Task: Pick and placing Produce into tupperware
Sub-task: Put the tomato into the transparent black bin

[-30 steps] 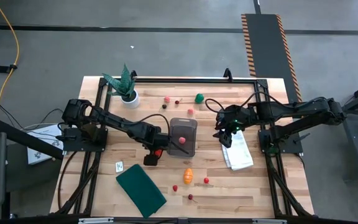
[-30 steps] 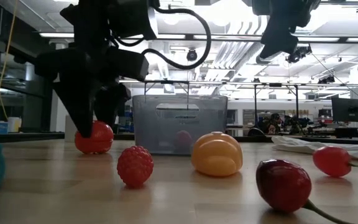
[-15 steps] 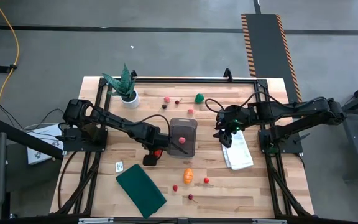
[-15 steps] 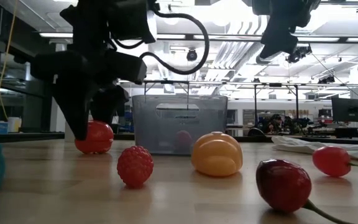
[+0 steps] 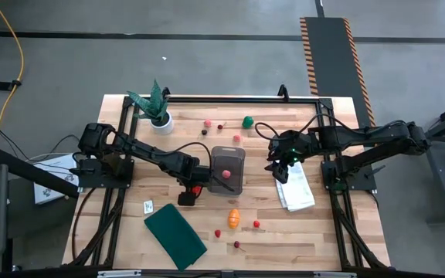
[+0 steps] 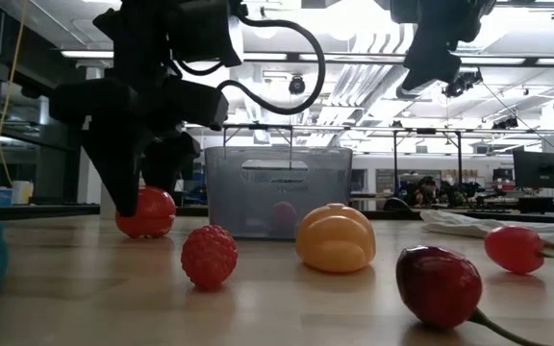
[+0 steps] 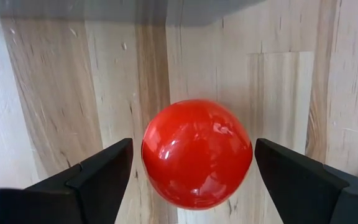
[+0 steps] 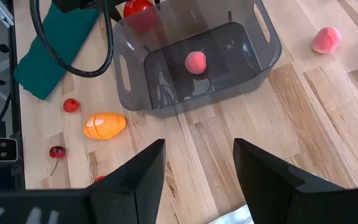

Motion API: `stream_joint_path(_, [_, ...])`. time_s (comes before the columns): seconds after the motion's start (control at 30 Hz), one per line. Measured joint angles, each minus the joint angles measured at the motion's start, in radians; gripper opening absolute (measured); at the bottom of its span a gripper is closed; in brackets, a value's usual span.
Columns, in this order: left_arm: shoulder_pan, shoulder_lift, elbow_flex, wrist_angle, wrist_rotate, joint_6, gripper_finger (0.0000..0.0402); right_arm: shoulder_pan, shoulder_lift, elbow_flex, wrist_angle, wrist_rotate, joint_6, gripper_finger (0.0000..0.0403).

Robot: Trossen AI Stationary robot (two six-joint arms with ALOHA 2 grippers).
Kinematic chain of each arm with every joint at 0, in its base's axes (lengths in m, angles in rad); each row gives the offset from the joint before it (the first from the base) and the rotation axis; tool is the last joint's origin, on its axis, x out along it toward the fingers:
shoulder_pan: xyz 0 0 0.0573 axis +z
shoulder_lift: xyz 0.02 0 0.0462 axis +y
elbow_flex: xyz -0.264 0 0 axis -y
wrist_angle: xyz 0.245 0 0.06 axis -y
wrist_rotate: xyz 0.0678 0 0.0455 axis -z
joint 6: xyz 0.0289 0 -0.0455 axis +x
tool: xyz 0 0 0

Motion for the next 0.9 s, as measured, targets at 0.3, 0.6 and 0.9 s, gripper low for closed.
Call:
stream_joint_path(0.3, [0.000, 0.000, 0.000, -0.001, 0.000, -0.001, 0.0268, 0.000, 0.000, 0.000, 0.000, 0.000, 0.000, 0.0181])
stream_joint_path(0.6, [0.000, 0.000, 0.000, 0.000, 0.000, -0.004, 0.0259, 0.000, 0.000, 0.000, 0.000, 0.000, 0.000, 0.0181])
stream_joint_path(0.9, [0.000, 0.000, 0.000, 0.000, 0.000, -0.023, 0.0257, 0.000, 0.000, 0.000, 0.000, 0.007, -0.001, 0.0181])
